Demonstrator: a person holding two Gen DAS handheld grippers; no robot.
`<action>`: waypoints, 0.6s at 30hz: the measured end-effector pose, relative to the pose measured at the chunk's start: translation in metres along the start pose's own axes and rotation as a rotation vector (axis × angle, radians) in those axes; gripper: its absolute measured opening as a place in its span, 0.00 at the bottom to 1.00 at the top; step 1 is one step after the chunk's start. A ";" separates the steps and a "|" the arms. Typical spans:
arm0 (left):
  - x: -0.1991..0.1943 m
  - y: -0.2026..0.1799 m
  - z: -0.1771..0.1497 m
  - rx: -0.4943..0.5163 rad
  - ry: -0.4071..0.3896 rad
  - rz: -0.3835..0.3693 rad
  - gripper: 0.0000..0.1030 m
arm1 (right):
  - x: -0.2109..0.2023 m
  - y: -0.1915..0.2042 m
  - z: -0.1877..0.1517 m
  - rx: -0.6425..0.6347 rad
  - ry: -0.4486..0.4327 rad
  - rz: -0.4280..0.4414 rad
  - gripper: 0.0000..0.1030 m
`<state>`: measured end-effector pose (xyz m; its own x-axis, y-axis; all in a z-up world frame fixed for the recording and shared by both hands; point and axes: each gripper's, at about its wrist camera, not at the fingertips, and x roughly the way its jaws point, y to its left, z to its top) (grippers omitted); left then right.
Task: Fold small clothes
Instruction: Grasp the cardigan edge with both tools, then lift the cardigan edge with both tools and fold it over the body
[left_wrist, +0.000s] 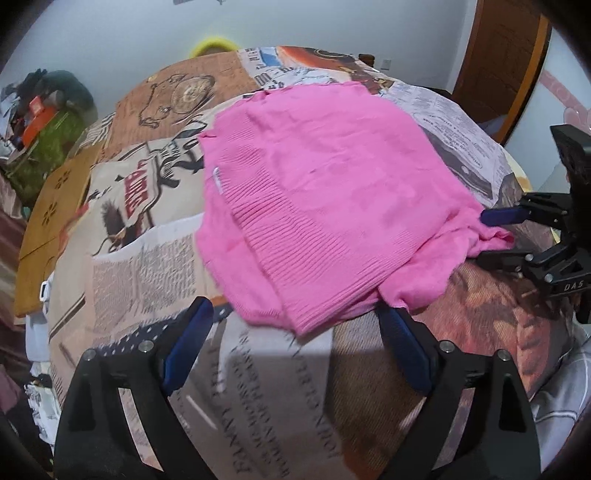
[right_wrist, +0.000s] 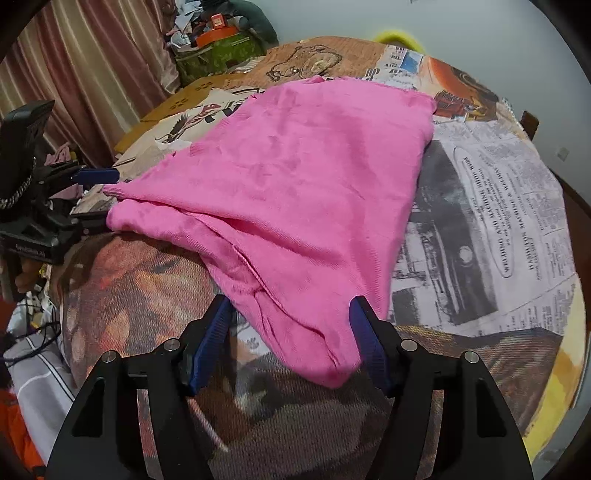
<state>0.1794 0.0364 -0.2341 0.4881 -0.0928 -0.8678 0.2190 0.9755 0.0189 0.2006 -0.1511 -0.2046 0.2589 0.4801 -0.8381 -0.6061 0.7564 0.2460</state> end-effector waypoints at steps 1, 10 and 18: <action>0.002 0.000 0.002 -0.004 -0.004 -0.006 0.89 | 0.002 -0.001 0.001 0.006 0.002 0.008 0.61; 0.006 -0.014 0.010 0.004 -0.044 -0.053 0.22 | 0.006 0.007 0.003 -0.008 -0.017 -0.007 0.10; -0.002 0.001 0.020 -0.053 -0.071 -0.035 0.11 | -0.010 0.010 0.010 -0.040 -0.071 -0.023 0.08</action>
<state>0.1953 0.0341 -0.2225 0.5398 -0.1389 -0.8303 0.1930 0.9804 -0.0386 0.1991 -0.1442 -0.1887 0.3245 0.4944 -0.8064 -0.6284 0.7499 0.2069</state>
